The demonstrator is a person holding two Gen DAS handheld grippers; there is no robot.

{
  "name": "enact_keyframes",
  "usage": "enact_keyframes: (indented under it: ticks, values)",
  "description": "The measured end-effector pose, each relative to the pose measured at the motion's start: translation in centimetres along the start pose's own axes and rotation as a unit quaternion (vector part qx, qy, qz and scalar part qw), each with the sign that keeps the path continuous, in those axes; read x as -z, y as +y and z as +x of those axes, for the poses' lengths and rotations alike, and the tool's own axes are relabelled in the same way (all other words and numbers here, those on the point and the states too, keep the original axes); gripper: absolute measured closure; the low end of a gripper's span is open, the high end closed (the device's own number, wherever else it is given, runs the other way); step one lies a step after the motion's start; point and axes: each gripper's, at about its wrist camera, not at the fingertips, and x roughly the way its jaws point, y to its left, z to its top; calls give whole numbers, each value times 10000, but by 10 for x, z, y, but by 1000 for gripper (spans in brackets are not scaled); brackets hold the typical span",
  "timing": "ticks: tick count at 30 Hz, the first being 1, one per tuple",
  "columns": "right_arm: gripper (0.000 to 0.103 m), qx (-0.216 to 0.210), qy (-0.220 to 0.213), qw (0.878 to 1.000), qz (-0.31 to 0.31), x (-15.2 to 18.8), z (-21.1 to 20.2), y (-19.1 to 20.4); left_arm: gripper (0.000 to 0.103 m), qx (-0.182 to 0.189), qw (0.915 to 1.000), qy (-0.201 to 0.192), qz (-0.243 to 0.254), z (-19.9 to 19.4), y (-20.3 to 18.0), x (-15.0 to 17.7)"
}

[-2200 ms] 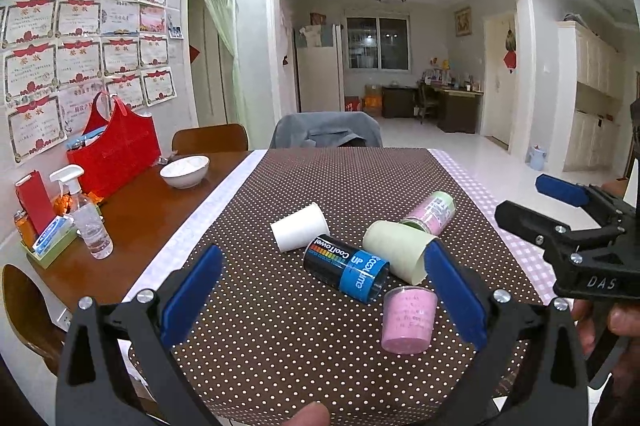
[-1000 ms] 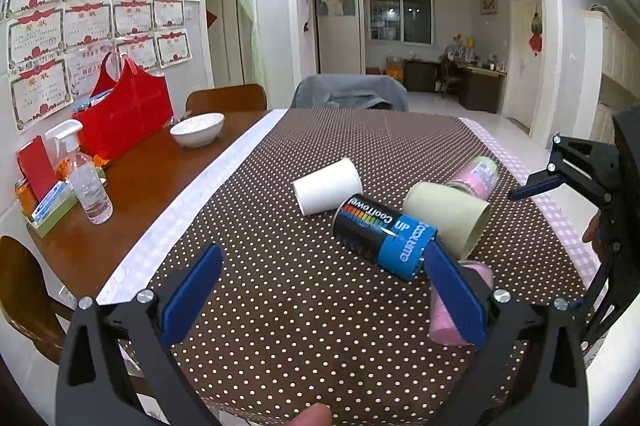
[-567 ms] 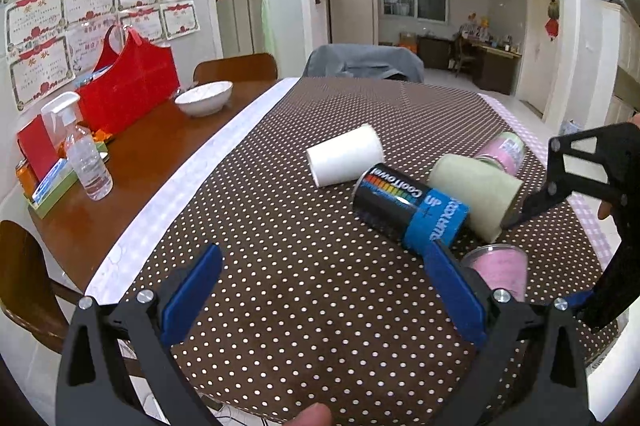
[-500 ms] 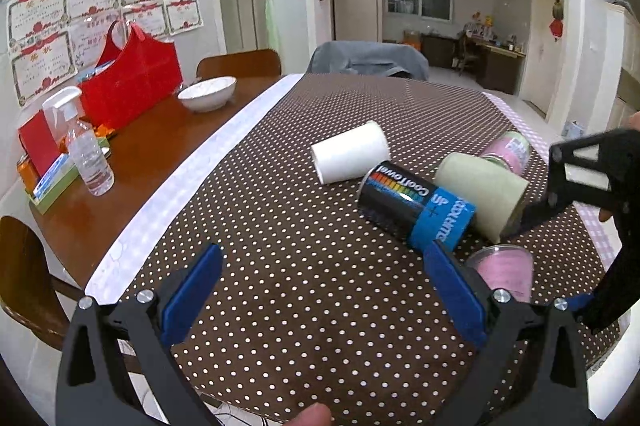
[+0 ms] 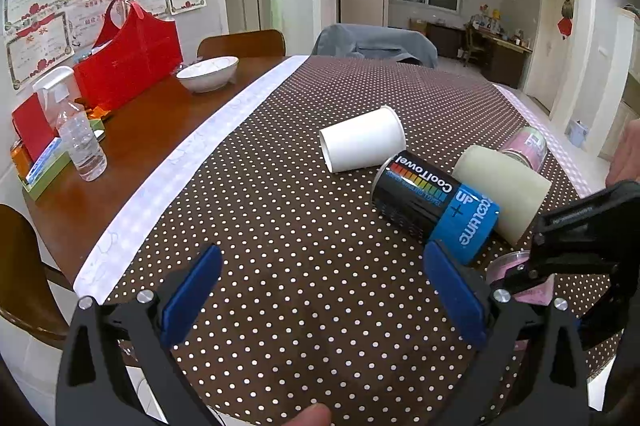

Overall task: Flip cup upside down
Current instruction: 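Tilt the right tool down and close it around the pink cup, then lift the pink cup with the right tool and rotate it rim-down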

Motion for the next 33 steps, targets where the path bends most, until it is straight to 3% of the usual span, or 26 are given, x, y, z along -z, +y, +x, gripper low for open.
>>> enact_keyframes:
  ticks: [1,6,9,11,15,16,17,18,20,21,28,31,33]
  values:
    - [35,-74,10,9999,133,1,0,-3,4,13,10000,9,10,1,1,0]
    - [37,-228,-80,9907,1342,12,-5,-18,4,159,9999,3,29,2,-1,1]
    - [38,-339,-300,9675,2488,27,-13,-34,4,323,9994,-86,81,-2,-4,2]
    - [38,-347,-478,9444,3236,39,-18,-41,4,407,9990,-155,109,-5,-6,3]
    - [39,-286,-1091,8712,4779,67,-35,-44,4,564,9979,-286,111,-13,-7,7]
    - [39,-214,-1311,8416,5234,75,-40,-40,4,594,9976,-328,122,-17,-7,9]
    - [39,-158,-1427,8243,5477,79,-43,-39,4,624,9973,-367,124,-20,-6,10]
    - [39,-81,-1620,7919,5887,86,-47,-34,4,639,9971,-404,123,-22,-6,11]
    - [39,69,-1861,7490,6358,95,-52,-28,4,666,9965,-501,103,-30,-5,14]
    - [39,139,-2069,7141,6686,102,-55,-22,4,687,9959,-588,84,-36,-4,15]
    - [40,819,-2923,5641,7679,116,-68,1,4,614,9940,-897,91,-62,-4,19]
    - [39,1034,-3104,5199,7891,119,-69,2,4,593,9938,-936,39,-67,-7,17]
    - [40,1126,-3160,4827,8090,120,-64,8,4,586,9937,-951,51,-70,-10,17]
